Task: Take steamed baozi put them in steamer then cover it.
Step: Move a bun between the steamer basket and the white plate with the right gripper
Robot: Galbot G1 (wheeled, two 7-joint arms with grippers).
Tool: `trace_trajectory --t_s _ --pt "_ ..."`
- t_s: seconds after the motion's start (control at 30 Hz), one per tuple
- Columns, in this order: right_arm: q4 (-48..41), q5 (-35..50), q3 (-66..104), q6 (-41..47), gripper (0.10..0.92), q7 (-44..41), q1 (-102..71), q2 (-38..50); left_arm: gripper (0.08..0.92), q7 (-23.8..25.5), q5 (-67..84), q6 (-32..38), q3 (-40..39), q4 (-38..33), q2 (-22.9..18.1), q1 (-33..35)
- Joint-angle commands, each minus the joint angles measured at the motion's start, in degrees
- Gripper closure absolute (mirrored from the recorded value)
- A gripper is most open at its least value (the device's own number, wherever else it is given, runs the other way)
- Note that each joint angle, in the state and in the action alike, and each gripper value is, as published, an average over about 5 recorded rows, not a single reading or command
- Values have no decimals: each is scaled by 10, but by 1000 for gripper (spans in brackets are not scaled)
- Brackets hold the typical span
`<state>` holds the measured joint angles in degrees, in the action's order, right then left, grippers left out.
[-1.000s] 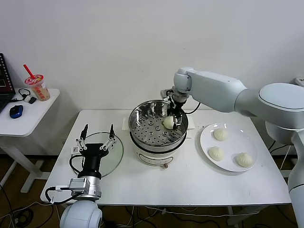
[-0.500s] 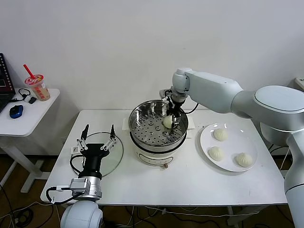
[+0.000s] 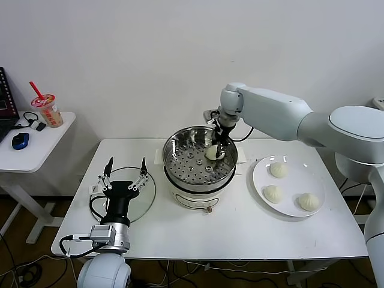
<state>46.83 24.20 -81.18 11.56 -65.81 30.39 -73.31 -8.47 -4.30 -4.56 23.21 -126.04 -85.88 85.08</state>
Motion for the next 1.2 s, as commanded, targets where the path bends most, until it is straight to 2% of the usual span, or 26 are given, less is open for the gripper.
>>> trace_trajectory --t_s 0.03,0.27,0.47,0.9,1.2 --pt "32 58 -21 -8 514 -7 85 27 177 0 -1 -1 -1 1 1 -1" --pt "42 81 -51 -32 508 -22 155 83 177 1 -15 -2 -12 5 -7 -3" --pt "55 50 -46 -41 508 -25 151 163 177 1 -25 -2 -18 8 -10 -1" --pt "-4 -160 148 -47 508 -23 -57 328 177 1 -26 1 -6 8 -10 14" --pt "-32 -260 308 -46 508 -17 -210 354 177 2 -31 0 -5 4 -7 24"
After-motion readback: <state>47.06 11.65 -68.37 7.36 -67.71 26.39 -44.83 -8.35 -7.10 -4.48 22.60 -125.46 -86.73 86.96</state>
